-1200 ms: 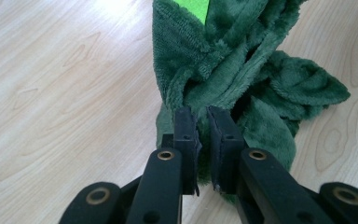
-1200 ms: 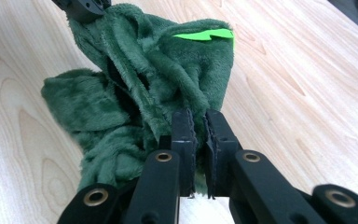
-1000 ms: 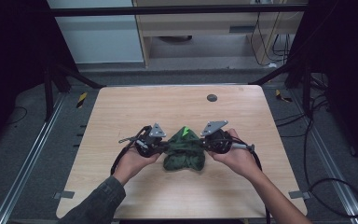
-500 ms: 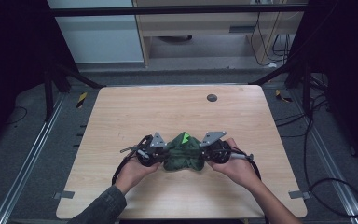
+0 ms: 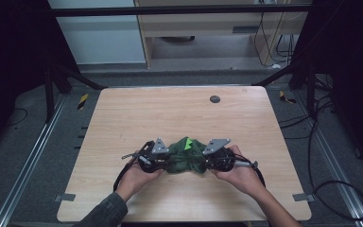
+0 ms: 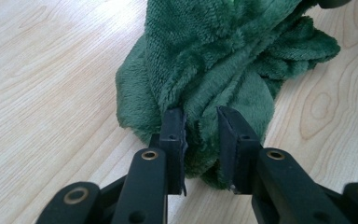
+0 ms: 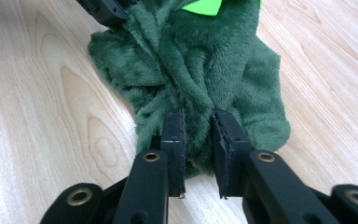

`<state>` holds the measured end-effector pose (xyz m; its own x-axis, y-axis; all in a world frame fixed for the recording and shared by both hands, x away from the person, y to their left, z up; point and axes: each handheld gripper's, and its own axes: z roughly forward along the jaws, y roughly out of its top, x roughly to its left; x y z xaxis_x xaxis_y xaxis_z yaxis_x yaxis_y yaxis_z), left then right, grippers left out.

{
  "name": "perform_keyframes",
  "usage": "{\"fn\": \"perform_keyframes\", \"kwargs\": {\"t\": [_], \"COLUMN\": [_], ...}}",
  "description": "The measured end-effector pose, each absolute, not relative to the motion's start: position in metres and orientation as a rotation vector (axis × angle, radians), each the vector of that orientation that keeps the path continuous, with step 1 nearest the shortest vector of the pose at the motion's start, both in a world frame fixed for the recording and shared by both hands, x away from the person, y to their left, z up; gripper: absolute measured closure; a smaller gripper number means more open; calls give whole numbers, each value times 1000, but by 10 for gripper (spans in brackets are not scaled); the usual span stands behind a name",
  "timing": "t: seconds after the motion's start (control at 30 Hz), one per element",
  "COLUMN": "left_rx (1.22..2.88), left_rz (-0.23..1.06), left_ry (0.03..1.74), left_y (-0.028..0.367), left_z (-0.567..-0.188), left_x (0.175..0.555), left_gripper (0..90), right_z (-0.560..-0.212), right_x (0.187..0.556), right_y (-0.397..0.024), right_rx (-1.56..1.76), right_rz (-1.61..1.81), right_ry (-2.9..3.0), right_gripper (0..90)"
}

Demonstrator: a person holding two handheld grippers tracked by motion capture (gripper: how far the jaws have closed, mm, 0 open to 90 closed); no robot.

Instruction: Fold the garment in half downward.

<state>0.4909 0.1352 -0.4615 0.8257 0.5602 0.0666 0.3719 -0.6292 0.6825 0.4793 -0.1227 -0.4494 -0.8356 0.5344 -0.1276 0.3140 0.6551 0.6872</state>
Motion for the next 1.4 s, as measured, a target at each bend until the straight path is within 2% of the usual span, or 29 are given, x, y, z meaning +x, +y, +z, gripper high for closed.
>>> {"fn": "perform_keyframes", "kwargs": {"t": [0.67,1.4], "left_rx": [2276,2278], "left_rz": [365,346], "left_ry": [688,704], "left_y": [143,152], "left_z": [-475,-479], "left_x": [472,465], "left_gripper": [681,677], "right_z": [-462,-464], "right_x": [464,454], "right_y": [-127,-126], "right_rx": [680,676], "right_rz": [974,961], "right_ry": [2574,2582], "right_gripper": [686,611]}}
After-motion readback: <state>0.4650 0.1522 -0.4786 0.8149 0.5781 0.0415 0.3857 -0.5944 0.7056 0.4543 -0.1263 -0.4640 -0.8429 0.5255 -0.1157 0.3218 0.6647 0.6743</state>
